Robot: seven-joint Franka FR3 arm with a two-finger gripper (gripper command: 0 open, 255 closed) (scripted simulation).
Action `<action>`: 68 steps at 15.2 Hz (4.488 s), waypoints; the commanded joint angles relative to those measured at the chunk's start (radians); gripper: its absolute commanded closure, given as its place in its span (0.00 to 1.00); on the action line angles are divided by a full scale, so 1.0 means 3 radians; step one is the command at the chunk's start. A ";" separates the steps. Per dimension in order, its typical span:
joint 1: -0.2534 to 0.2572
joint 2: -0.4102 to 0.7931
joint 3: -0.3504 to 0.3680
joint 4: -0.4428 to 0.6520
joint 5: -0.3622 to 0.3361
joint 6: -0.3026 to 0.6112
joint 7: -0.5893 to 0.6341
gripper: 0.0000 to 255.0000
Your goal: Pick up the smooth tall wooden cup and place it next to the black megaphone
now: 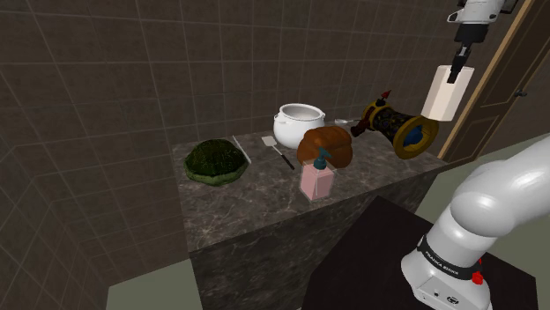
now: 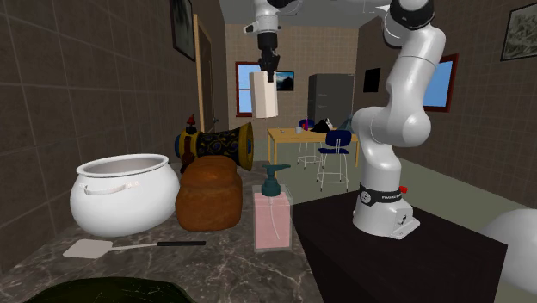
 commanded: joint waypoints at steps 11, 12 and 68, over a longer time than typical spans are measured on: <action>-0.0062 -0.0158 -0.0046 -0.0649 -0.0105 0.0507 0.0101 1.00; -0.0066 -0.0165 -0.0054 -0.0698 -0.0113 0.0549 0.0108 1.00; -0.0086 -0.0051 -0.0366 -0.1678 -0.0257 0.1651 0.0196 0.00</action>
